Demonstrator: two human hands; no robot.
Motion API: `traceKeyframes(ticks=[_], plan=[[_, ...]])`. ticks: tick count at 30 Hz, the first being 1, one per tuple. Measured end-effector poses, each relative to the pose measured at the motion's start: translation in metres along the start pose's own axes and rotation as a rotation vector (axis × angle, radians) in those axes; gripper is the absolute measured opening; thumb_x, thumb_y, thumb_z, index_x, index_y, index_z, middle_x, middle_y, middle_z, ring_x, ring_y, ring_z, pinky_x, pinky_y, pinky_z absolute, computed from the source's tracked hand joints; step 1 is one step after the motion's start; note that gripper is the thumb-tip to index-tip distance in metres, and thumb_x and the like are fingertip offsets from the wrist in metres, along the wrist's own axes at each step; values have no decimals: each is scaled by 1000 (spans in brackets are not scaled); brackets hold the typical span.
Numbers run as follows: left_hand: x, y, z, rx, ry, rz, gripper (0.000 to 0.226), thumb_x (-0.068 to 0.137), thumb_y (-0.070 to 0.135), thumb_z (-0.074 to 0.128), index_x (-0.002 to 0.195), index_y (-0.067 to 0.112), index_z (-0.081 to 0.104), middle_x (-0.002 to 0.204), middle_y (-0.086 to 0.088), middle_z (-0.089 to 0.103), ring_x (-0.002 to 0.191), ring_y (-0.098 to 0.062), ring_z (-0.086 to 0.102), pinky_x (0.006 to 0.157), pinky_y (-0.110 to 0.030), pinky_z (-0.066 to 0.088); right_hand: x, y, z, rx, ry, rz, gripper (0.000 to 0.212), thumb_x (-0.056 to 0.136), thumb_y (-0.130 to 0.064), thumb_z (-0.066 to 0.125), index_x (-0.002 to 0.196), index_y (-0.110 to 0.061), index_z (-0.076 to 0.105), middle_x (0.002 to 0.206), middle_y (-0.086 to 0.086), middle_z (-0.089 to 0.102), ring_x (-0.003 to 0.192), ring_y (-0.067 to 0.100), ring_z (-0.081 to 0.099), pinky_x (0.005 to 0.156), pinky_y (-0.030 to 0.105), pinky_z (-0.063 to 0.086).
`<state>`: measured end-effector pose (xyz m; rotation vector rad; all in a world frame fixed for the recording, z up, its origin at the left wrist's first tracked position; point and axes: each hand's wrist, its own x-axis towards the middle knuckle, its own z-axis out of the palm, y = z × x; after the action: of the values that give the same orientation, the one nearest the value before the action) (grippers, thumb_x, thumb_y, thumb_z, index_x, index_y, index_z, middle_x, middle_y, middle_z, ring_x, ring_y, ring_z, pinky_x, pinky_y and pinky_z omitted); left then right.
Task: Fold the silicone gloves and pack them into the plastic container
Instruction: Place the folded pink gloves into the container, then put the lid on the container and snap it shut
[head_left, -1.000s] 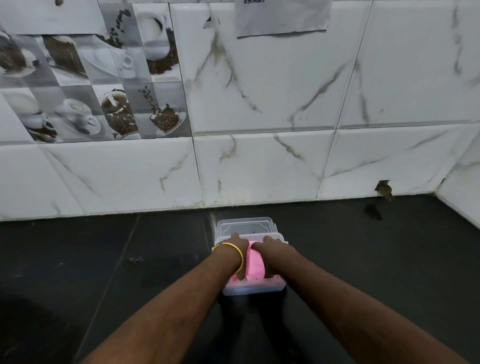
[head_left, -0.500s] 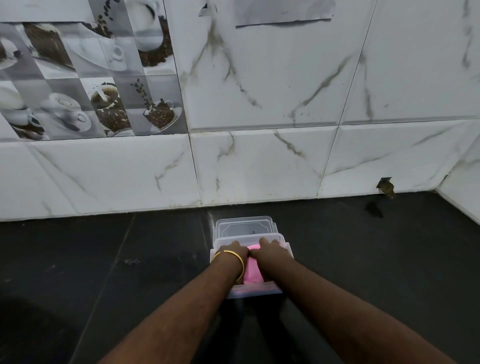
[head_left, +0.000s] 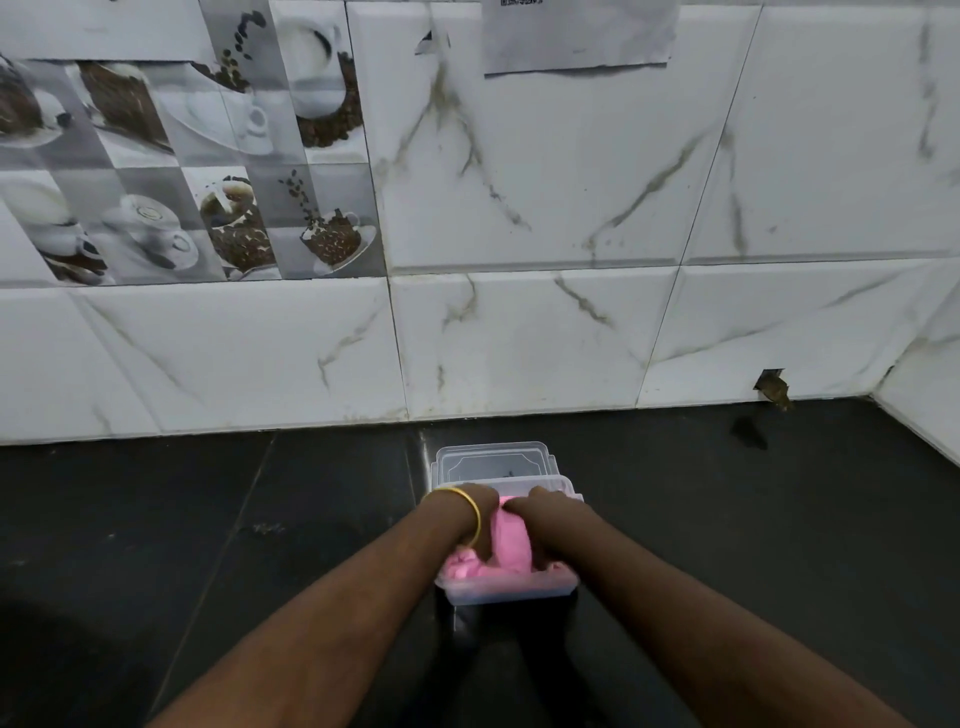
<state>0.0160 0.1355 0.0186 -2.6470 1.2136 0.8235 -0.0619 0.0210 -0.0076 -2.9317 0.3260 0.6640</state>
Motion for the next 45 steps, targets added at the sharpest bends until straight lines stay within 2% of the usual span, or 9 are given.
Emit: traceKeyframes(ticks=[5, 10, 17, 21, 27, 31, 37, 41, 45], plan=[[15, -40, -21, -629, 196, -69, 22, 79, 31, 78, 90, 16, 67, 79, -5, 69, 59, -18, 68, 51, -30, 57, 6, 22, -41, 368, 200, 42, 51, 80, -23, 79, 128, -20, 62, 131, 3, 64, 114, 19, 61, 95, 30, 49], [33, -78, -19, -821, 435, -218, 30, 81, 37, 72, 70, 10, 65, 54, -6, 58, 42, -18, 50, 53, -26, 44, 27, 57, -57, 845, 461, 228, 14, 81, -21, 77, 92, -17, 69, 91, 3, 70, 69, 15, 63, 67, 32, 58], [66, -98, 11, -835, 336, -380, 46, 91, 42, 57, 94, -3, 69, 94, -23, 71, 91, -38, 68, 78, -40, 56, 68, 84, -26, 923, 298, 453, 38, 86, -23, 72, 60, -8, 50, 57, 8, 49, 46, 21, 46, 45, 26, 44], [82, -102, 23, -1005, 279, -424, 49, 95, 40, 52, 94, -7, 68, 96, -27, 71, 88, -39, 70, 81, -52, 58, 81, 84, -5, 1102, 179, 501, 30, 88, -20, 73, 70, -4, 55, 66, 10, 52, 53, 19, 50, 42, 23, 40], [95, -101, 27, -1055, 315, -478, 53, 95, 44, 50, 98, -5, 69, 100, -25, 71, 89, -37, 69, 83, -44, 58, 93, 86, -2, 1166, 148, 494, 27, 89, -19, 73, 75, -5, 56, 72, 11, 58, 56, 19, 56, 33, 16, 40], [88, -92, 19, -1126, 319, -508, 66, 90, 56, 50, 114, -4, 64, 113, -22, 67, 101, -37, 65, 90, -42, 54, 92, 85, -9, 1155, 169, 478, 23, 89, -20, 73, 86, -2, 59, 75, 9, 57, 61, 18, 55, 40, 21, 40], [66, -78, -13, -1299, 489, -450, 74, 86, 65, 45, 110, -1, 67, 105, -22, 69, 96, -38, 68, 91, -46, 55, 70, 82, -33, 1128, 429, 369, 35, 84, -27, 75, 65, -3, 58, 64, 7, 52, 57, 20, 50, 59, 33, 44], [44, -69, -27, -1389, 624, -411, 81, 81, 73, 39, 104, 1, 69, 110, -25, 68, 109, -44, 61, 97, -52, 48, 47, 79, -47, 1306, 559, 303, 44, 86, -32, 72, 90, 12, 64, 81, 14, 62, 73, 22, 56, 69, 38, 49], [22, -60, -34, -1569, 746, -414, 73, 80, 74, 42, 89, 7, 71, 96, -16, 73, 86, -37, 67, 84, -42, 53, 21, 75, -60, 1516, 640, 273, 49, 88, -50, 67, 79, -2, 60, 72, 7, 51, 68, 18, 49, 78, 45, 53]])
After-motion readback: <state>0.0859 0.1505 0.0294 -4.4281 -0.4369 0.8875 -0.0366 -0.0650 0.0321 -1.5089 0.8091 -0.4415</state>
